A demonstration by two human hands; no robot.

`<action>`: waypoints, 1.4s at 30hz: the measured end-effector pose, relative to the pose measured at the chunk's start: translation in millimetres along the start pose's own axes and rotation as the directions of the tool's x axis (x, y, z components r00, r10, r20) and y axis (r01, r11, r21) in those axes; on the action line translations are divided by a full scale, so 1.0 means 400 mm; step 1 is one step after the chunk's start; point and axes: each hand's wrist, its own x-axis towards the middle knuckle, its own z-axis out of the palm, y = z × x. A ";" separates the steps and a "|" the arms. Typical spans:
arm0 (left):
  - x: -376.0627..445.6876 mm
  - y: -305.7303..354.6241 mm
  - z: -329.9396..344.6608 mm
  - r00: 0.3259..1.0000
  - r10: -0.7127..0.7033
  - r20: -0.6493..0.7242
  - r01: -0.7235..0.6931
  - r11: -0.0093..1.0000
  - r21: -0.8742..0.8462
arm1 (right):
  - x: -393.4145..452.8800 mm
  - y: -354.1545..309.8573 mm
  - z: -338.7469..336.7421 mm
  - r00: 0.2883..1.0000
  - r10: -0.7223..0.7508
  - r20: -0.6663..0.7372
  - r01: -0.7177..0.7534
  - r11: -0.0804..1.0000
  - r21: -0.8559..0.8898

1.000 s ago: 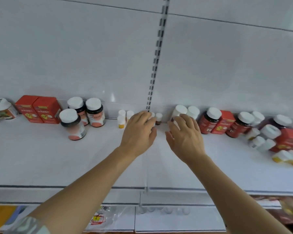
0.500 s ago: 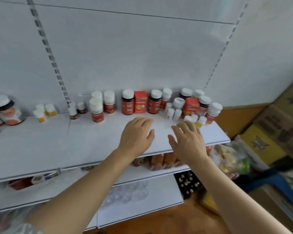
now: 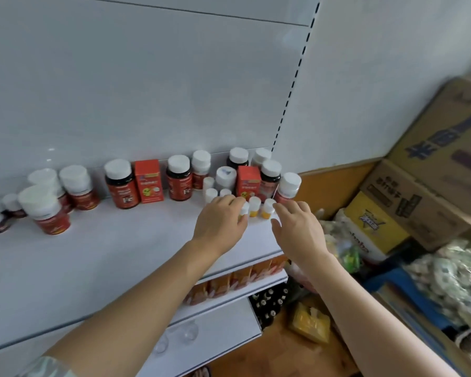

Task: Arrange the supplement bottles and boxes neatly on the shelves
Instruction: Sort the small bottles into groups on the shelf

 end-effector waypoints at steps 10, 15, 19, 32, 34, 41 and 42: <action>0.089 -0.044 0.086 0.993 -0.012 0.118 0.015 1.000 -0.025 | 0.137 0.049 0.093 0.989 -0.137 0.046 0.132 0.986 0.102; 0.087 -0.034 0.107 0.994 -0.023 0.111 0.027 0.999 -0.033 | 0.153 0.073 0.105 0.984 -0.176 0.031 0.165 0.961 0.221; 0.080 -0.018 0.098 0.990 -0.094 0.106 0.095 0.995 -0.013 | 0.151 0.095 0.098 0.967 -0.256 0.017 0.241 0.927 0.286; -0.050 0.013 -0.036 0.935 -0.348 -0.073 0.323 0.917 -0.232 | 0.142 0.038 -0.016 0.856 -0.471 -0.211 0.496 0.637 0.590; -0.084 0.009 -0.061 0.917 -0.388 -0.093 0.359 0.904 -0.233 | 0.131 0.002 -0.021 0.836 -0.506 -0.213 0.517 0.598 0.612; -0.219 -0.050 -0.168 0.861 -0.478 -0.173 0.437 0.870 -0.230 | 0.093 -0.178 -0.044 0.766 -0.603 -0.223 0.581 0.503 0.640; -0.239 -0.064 -0.187 0.856 -0.484 -0.182 0.441 0.867 -0.231 | 0.088 -0.209 -0.050 0.755 -0.617 -0.224 0.591 0.490 0.641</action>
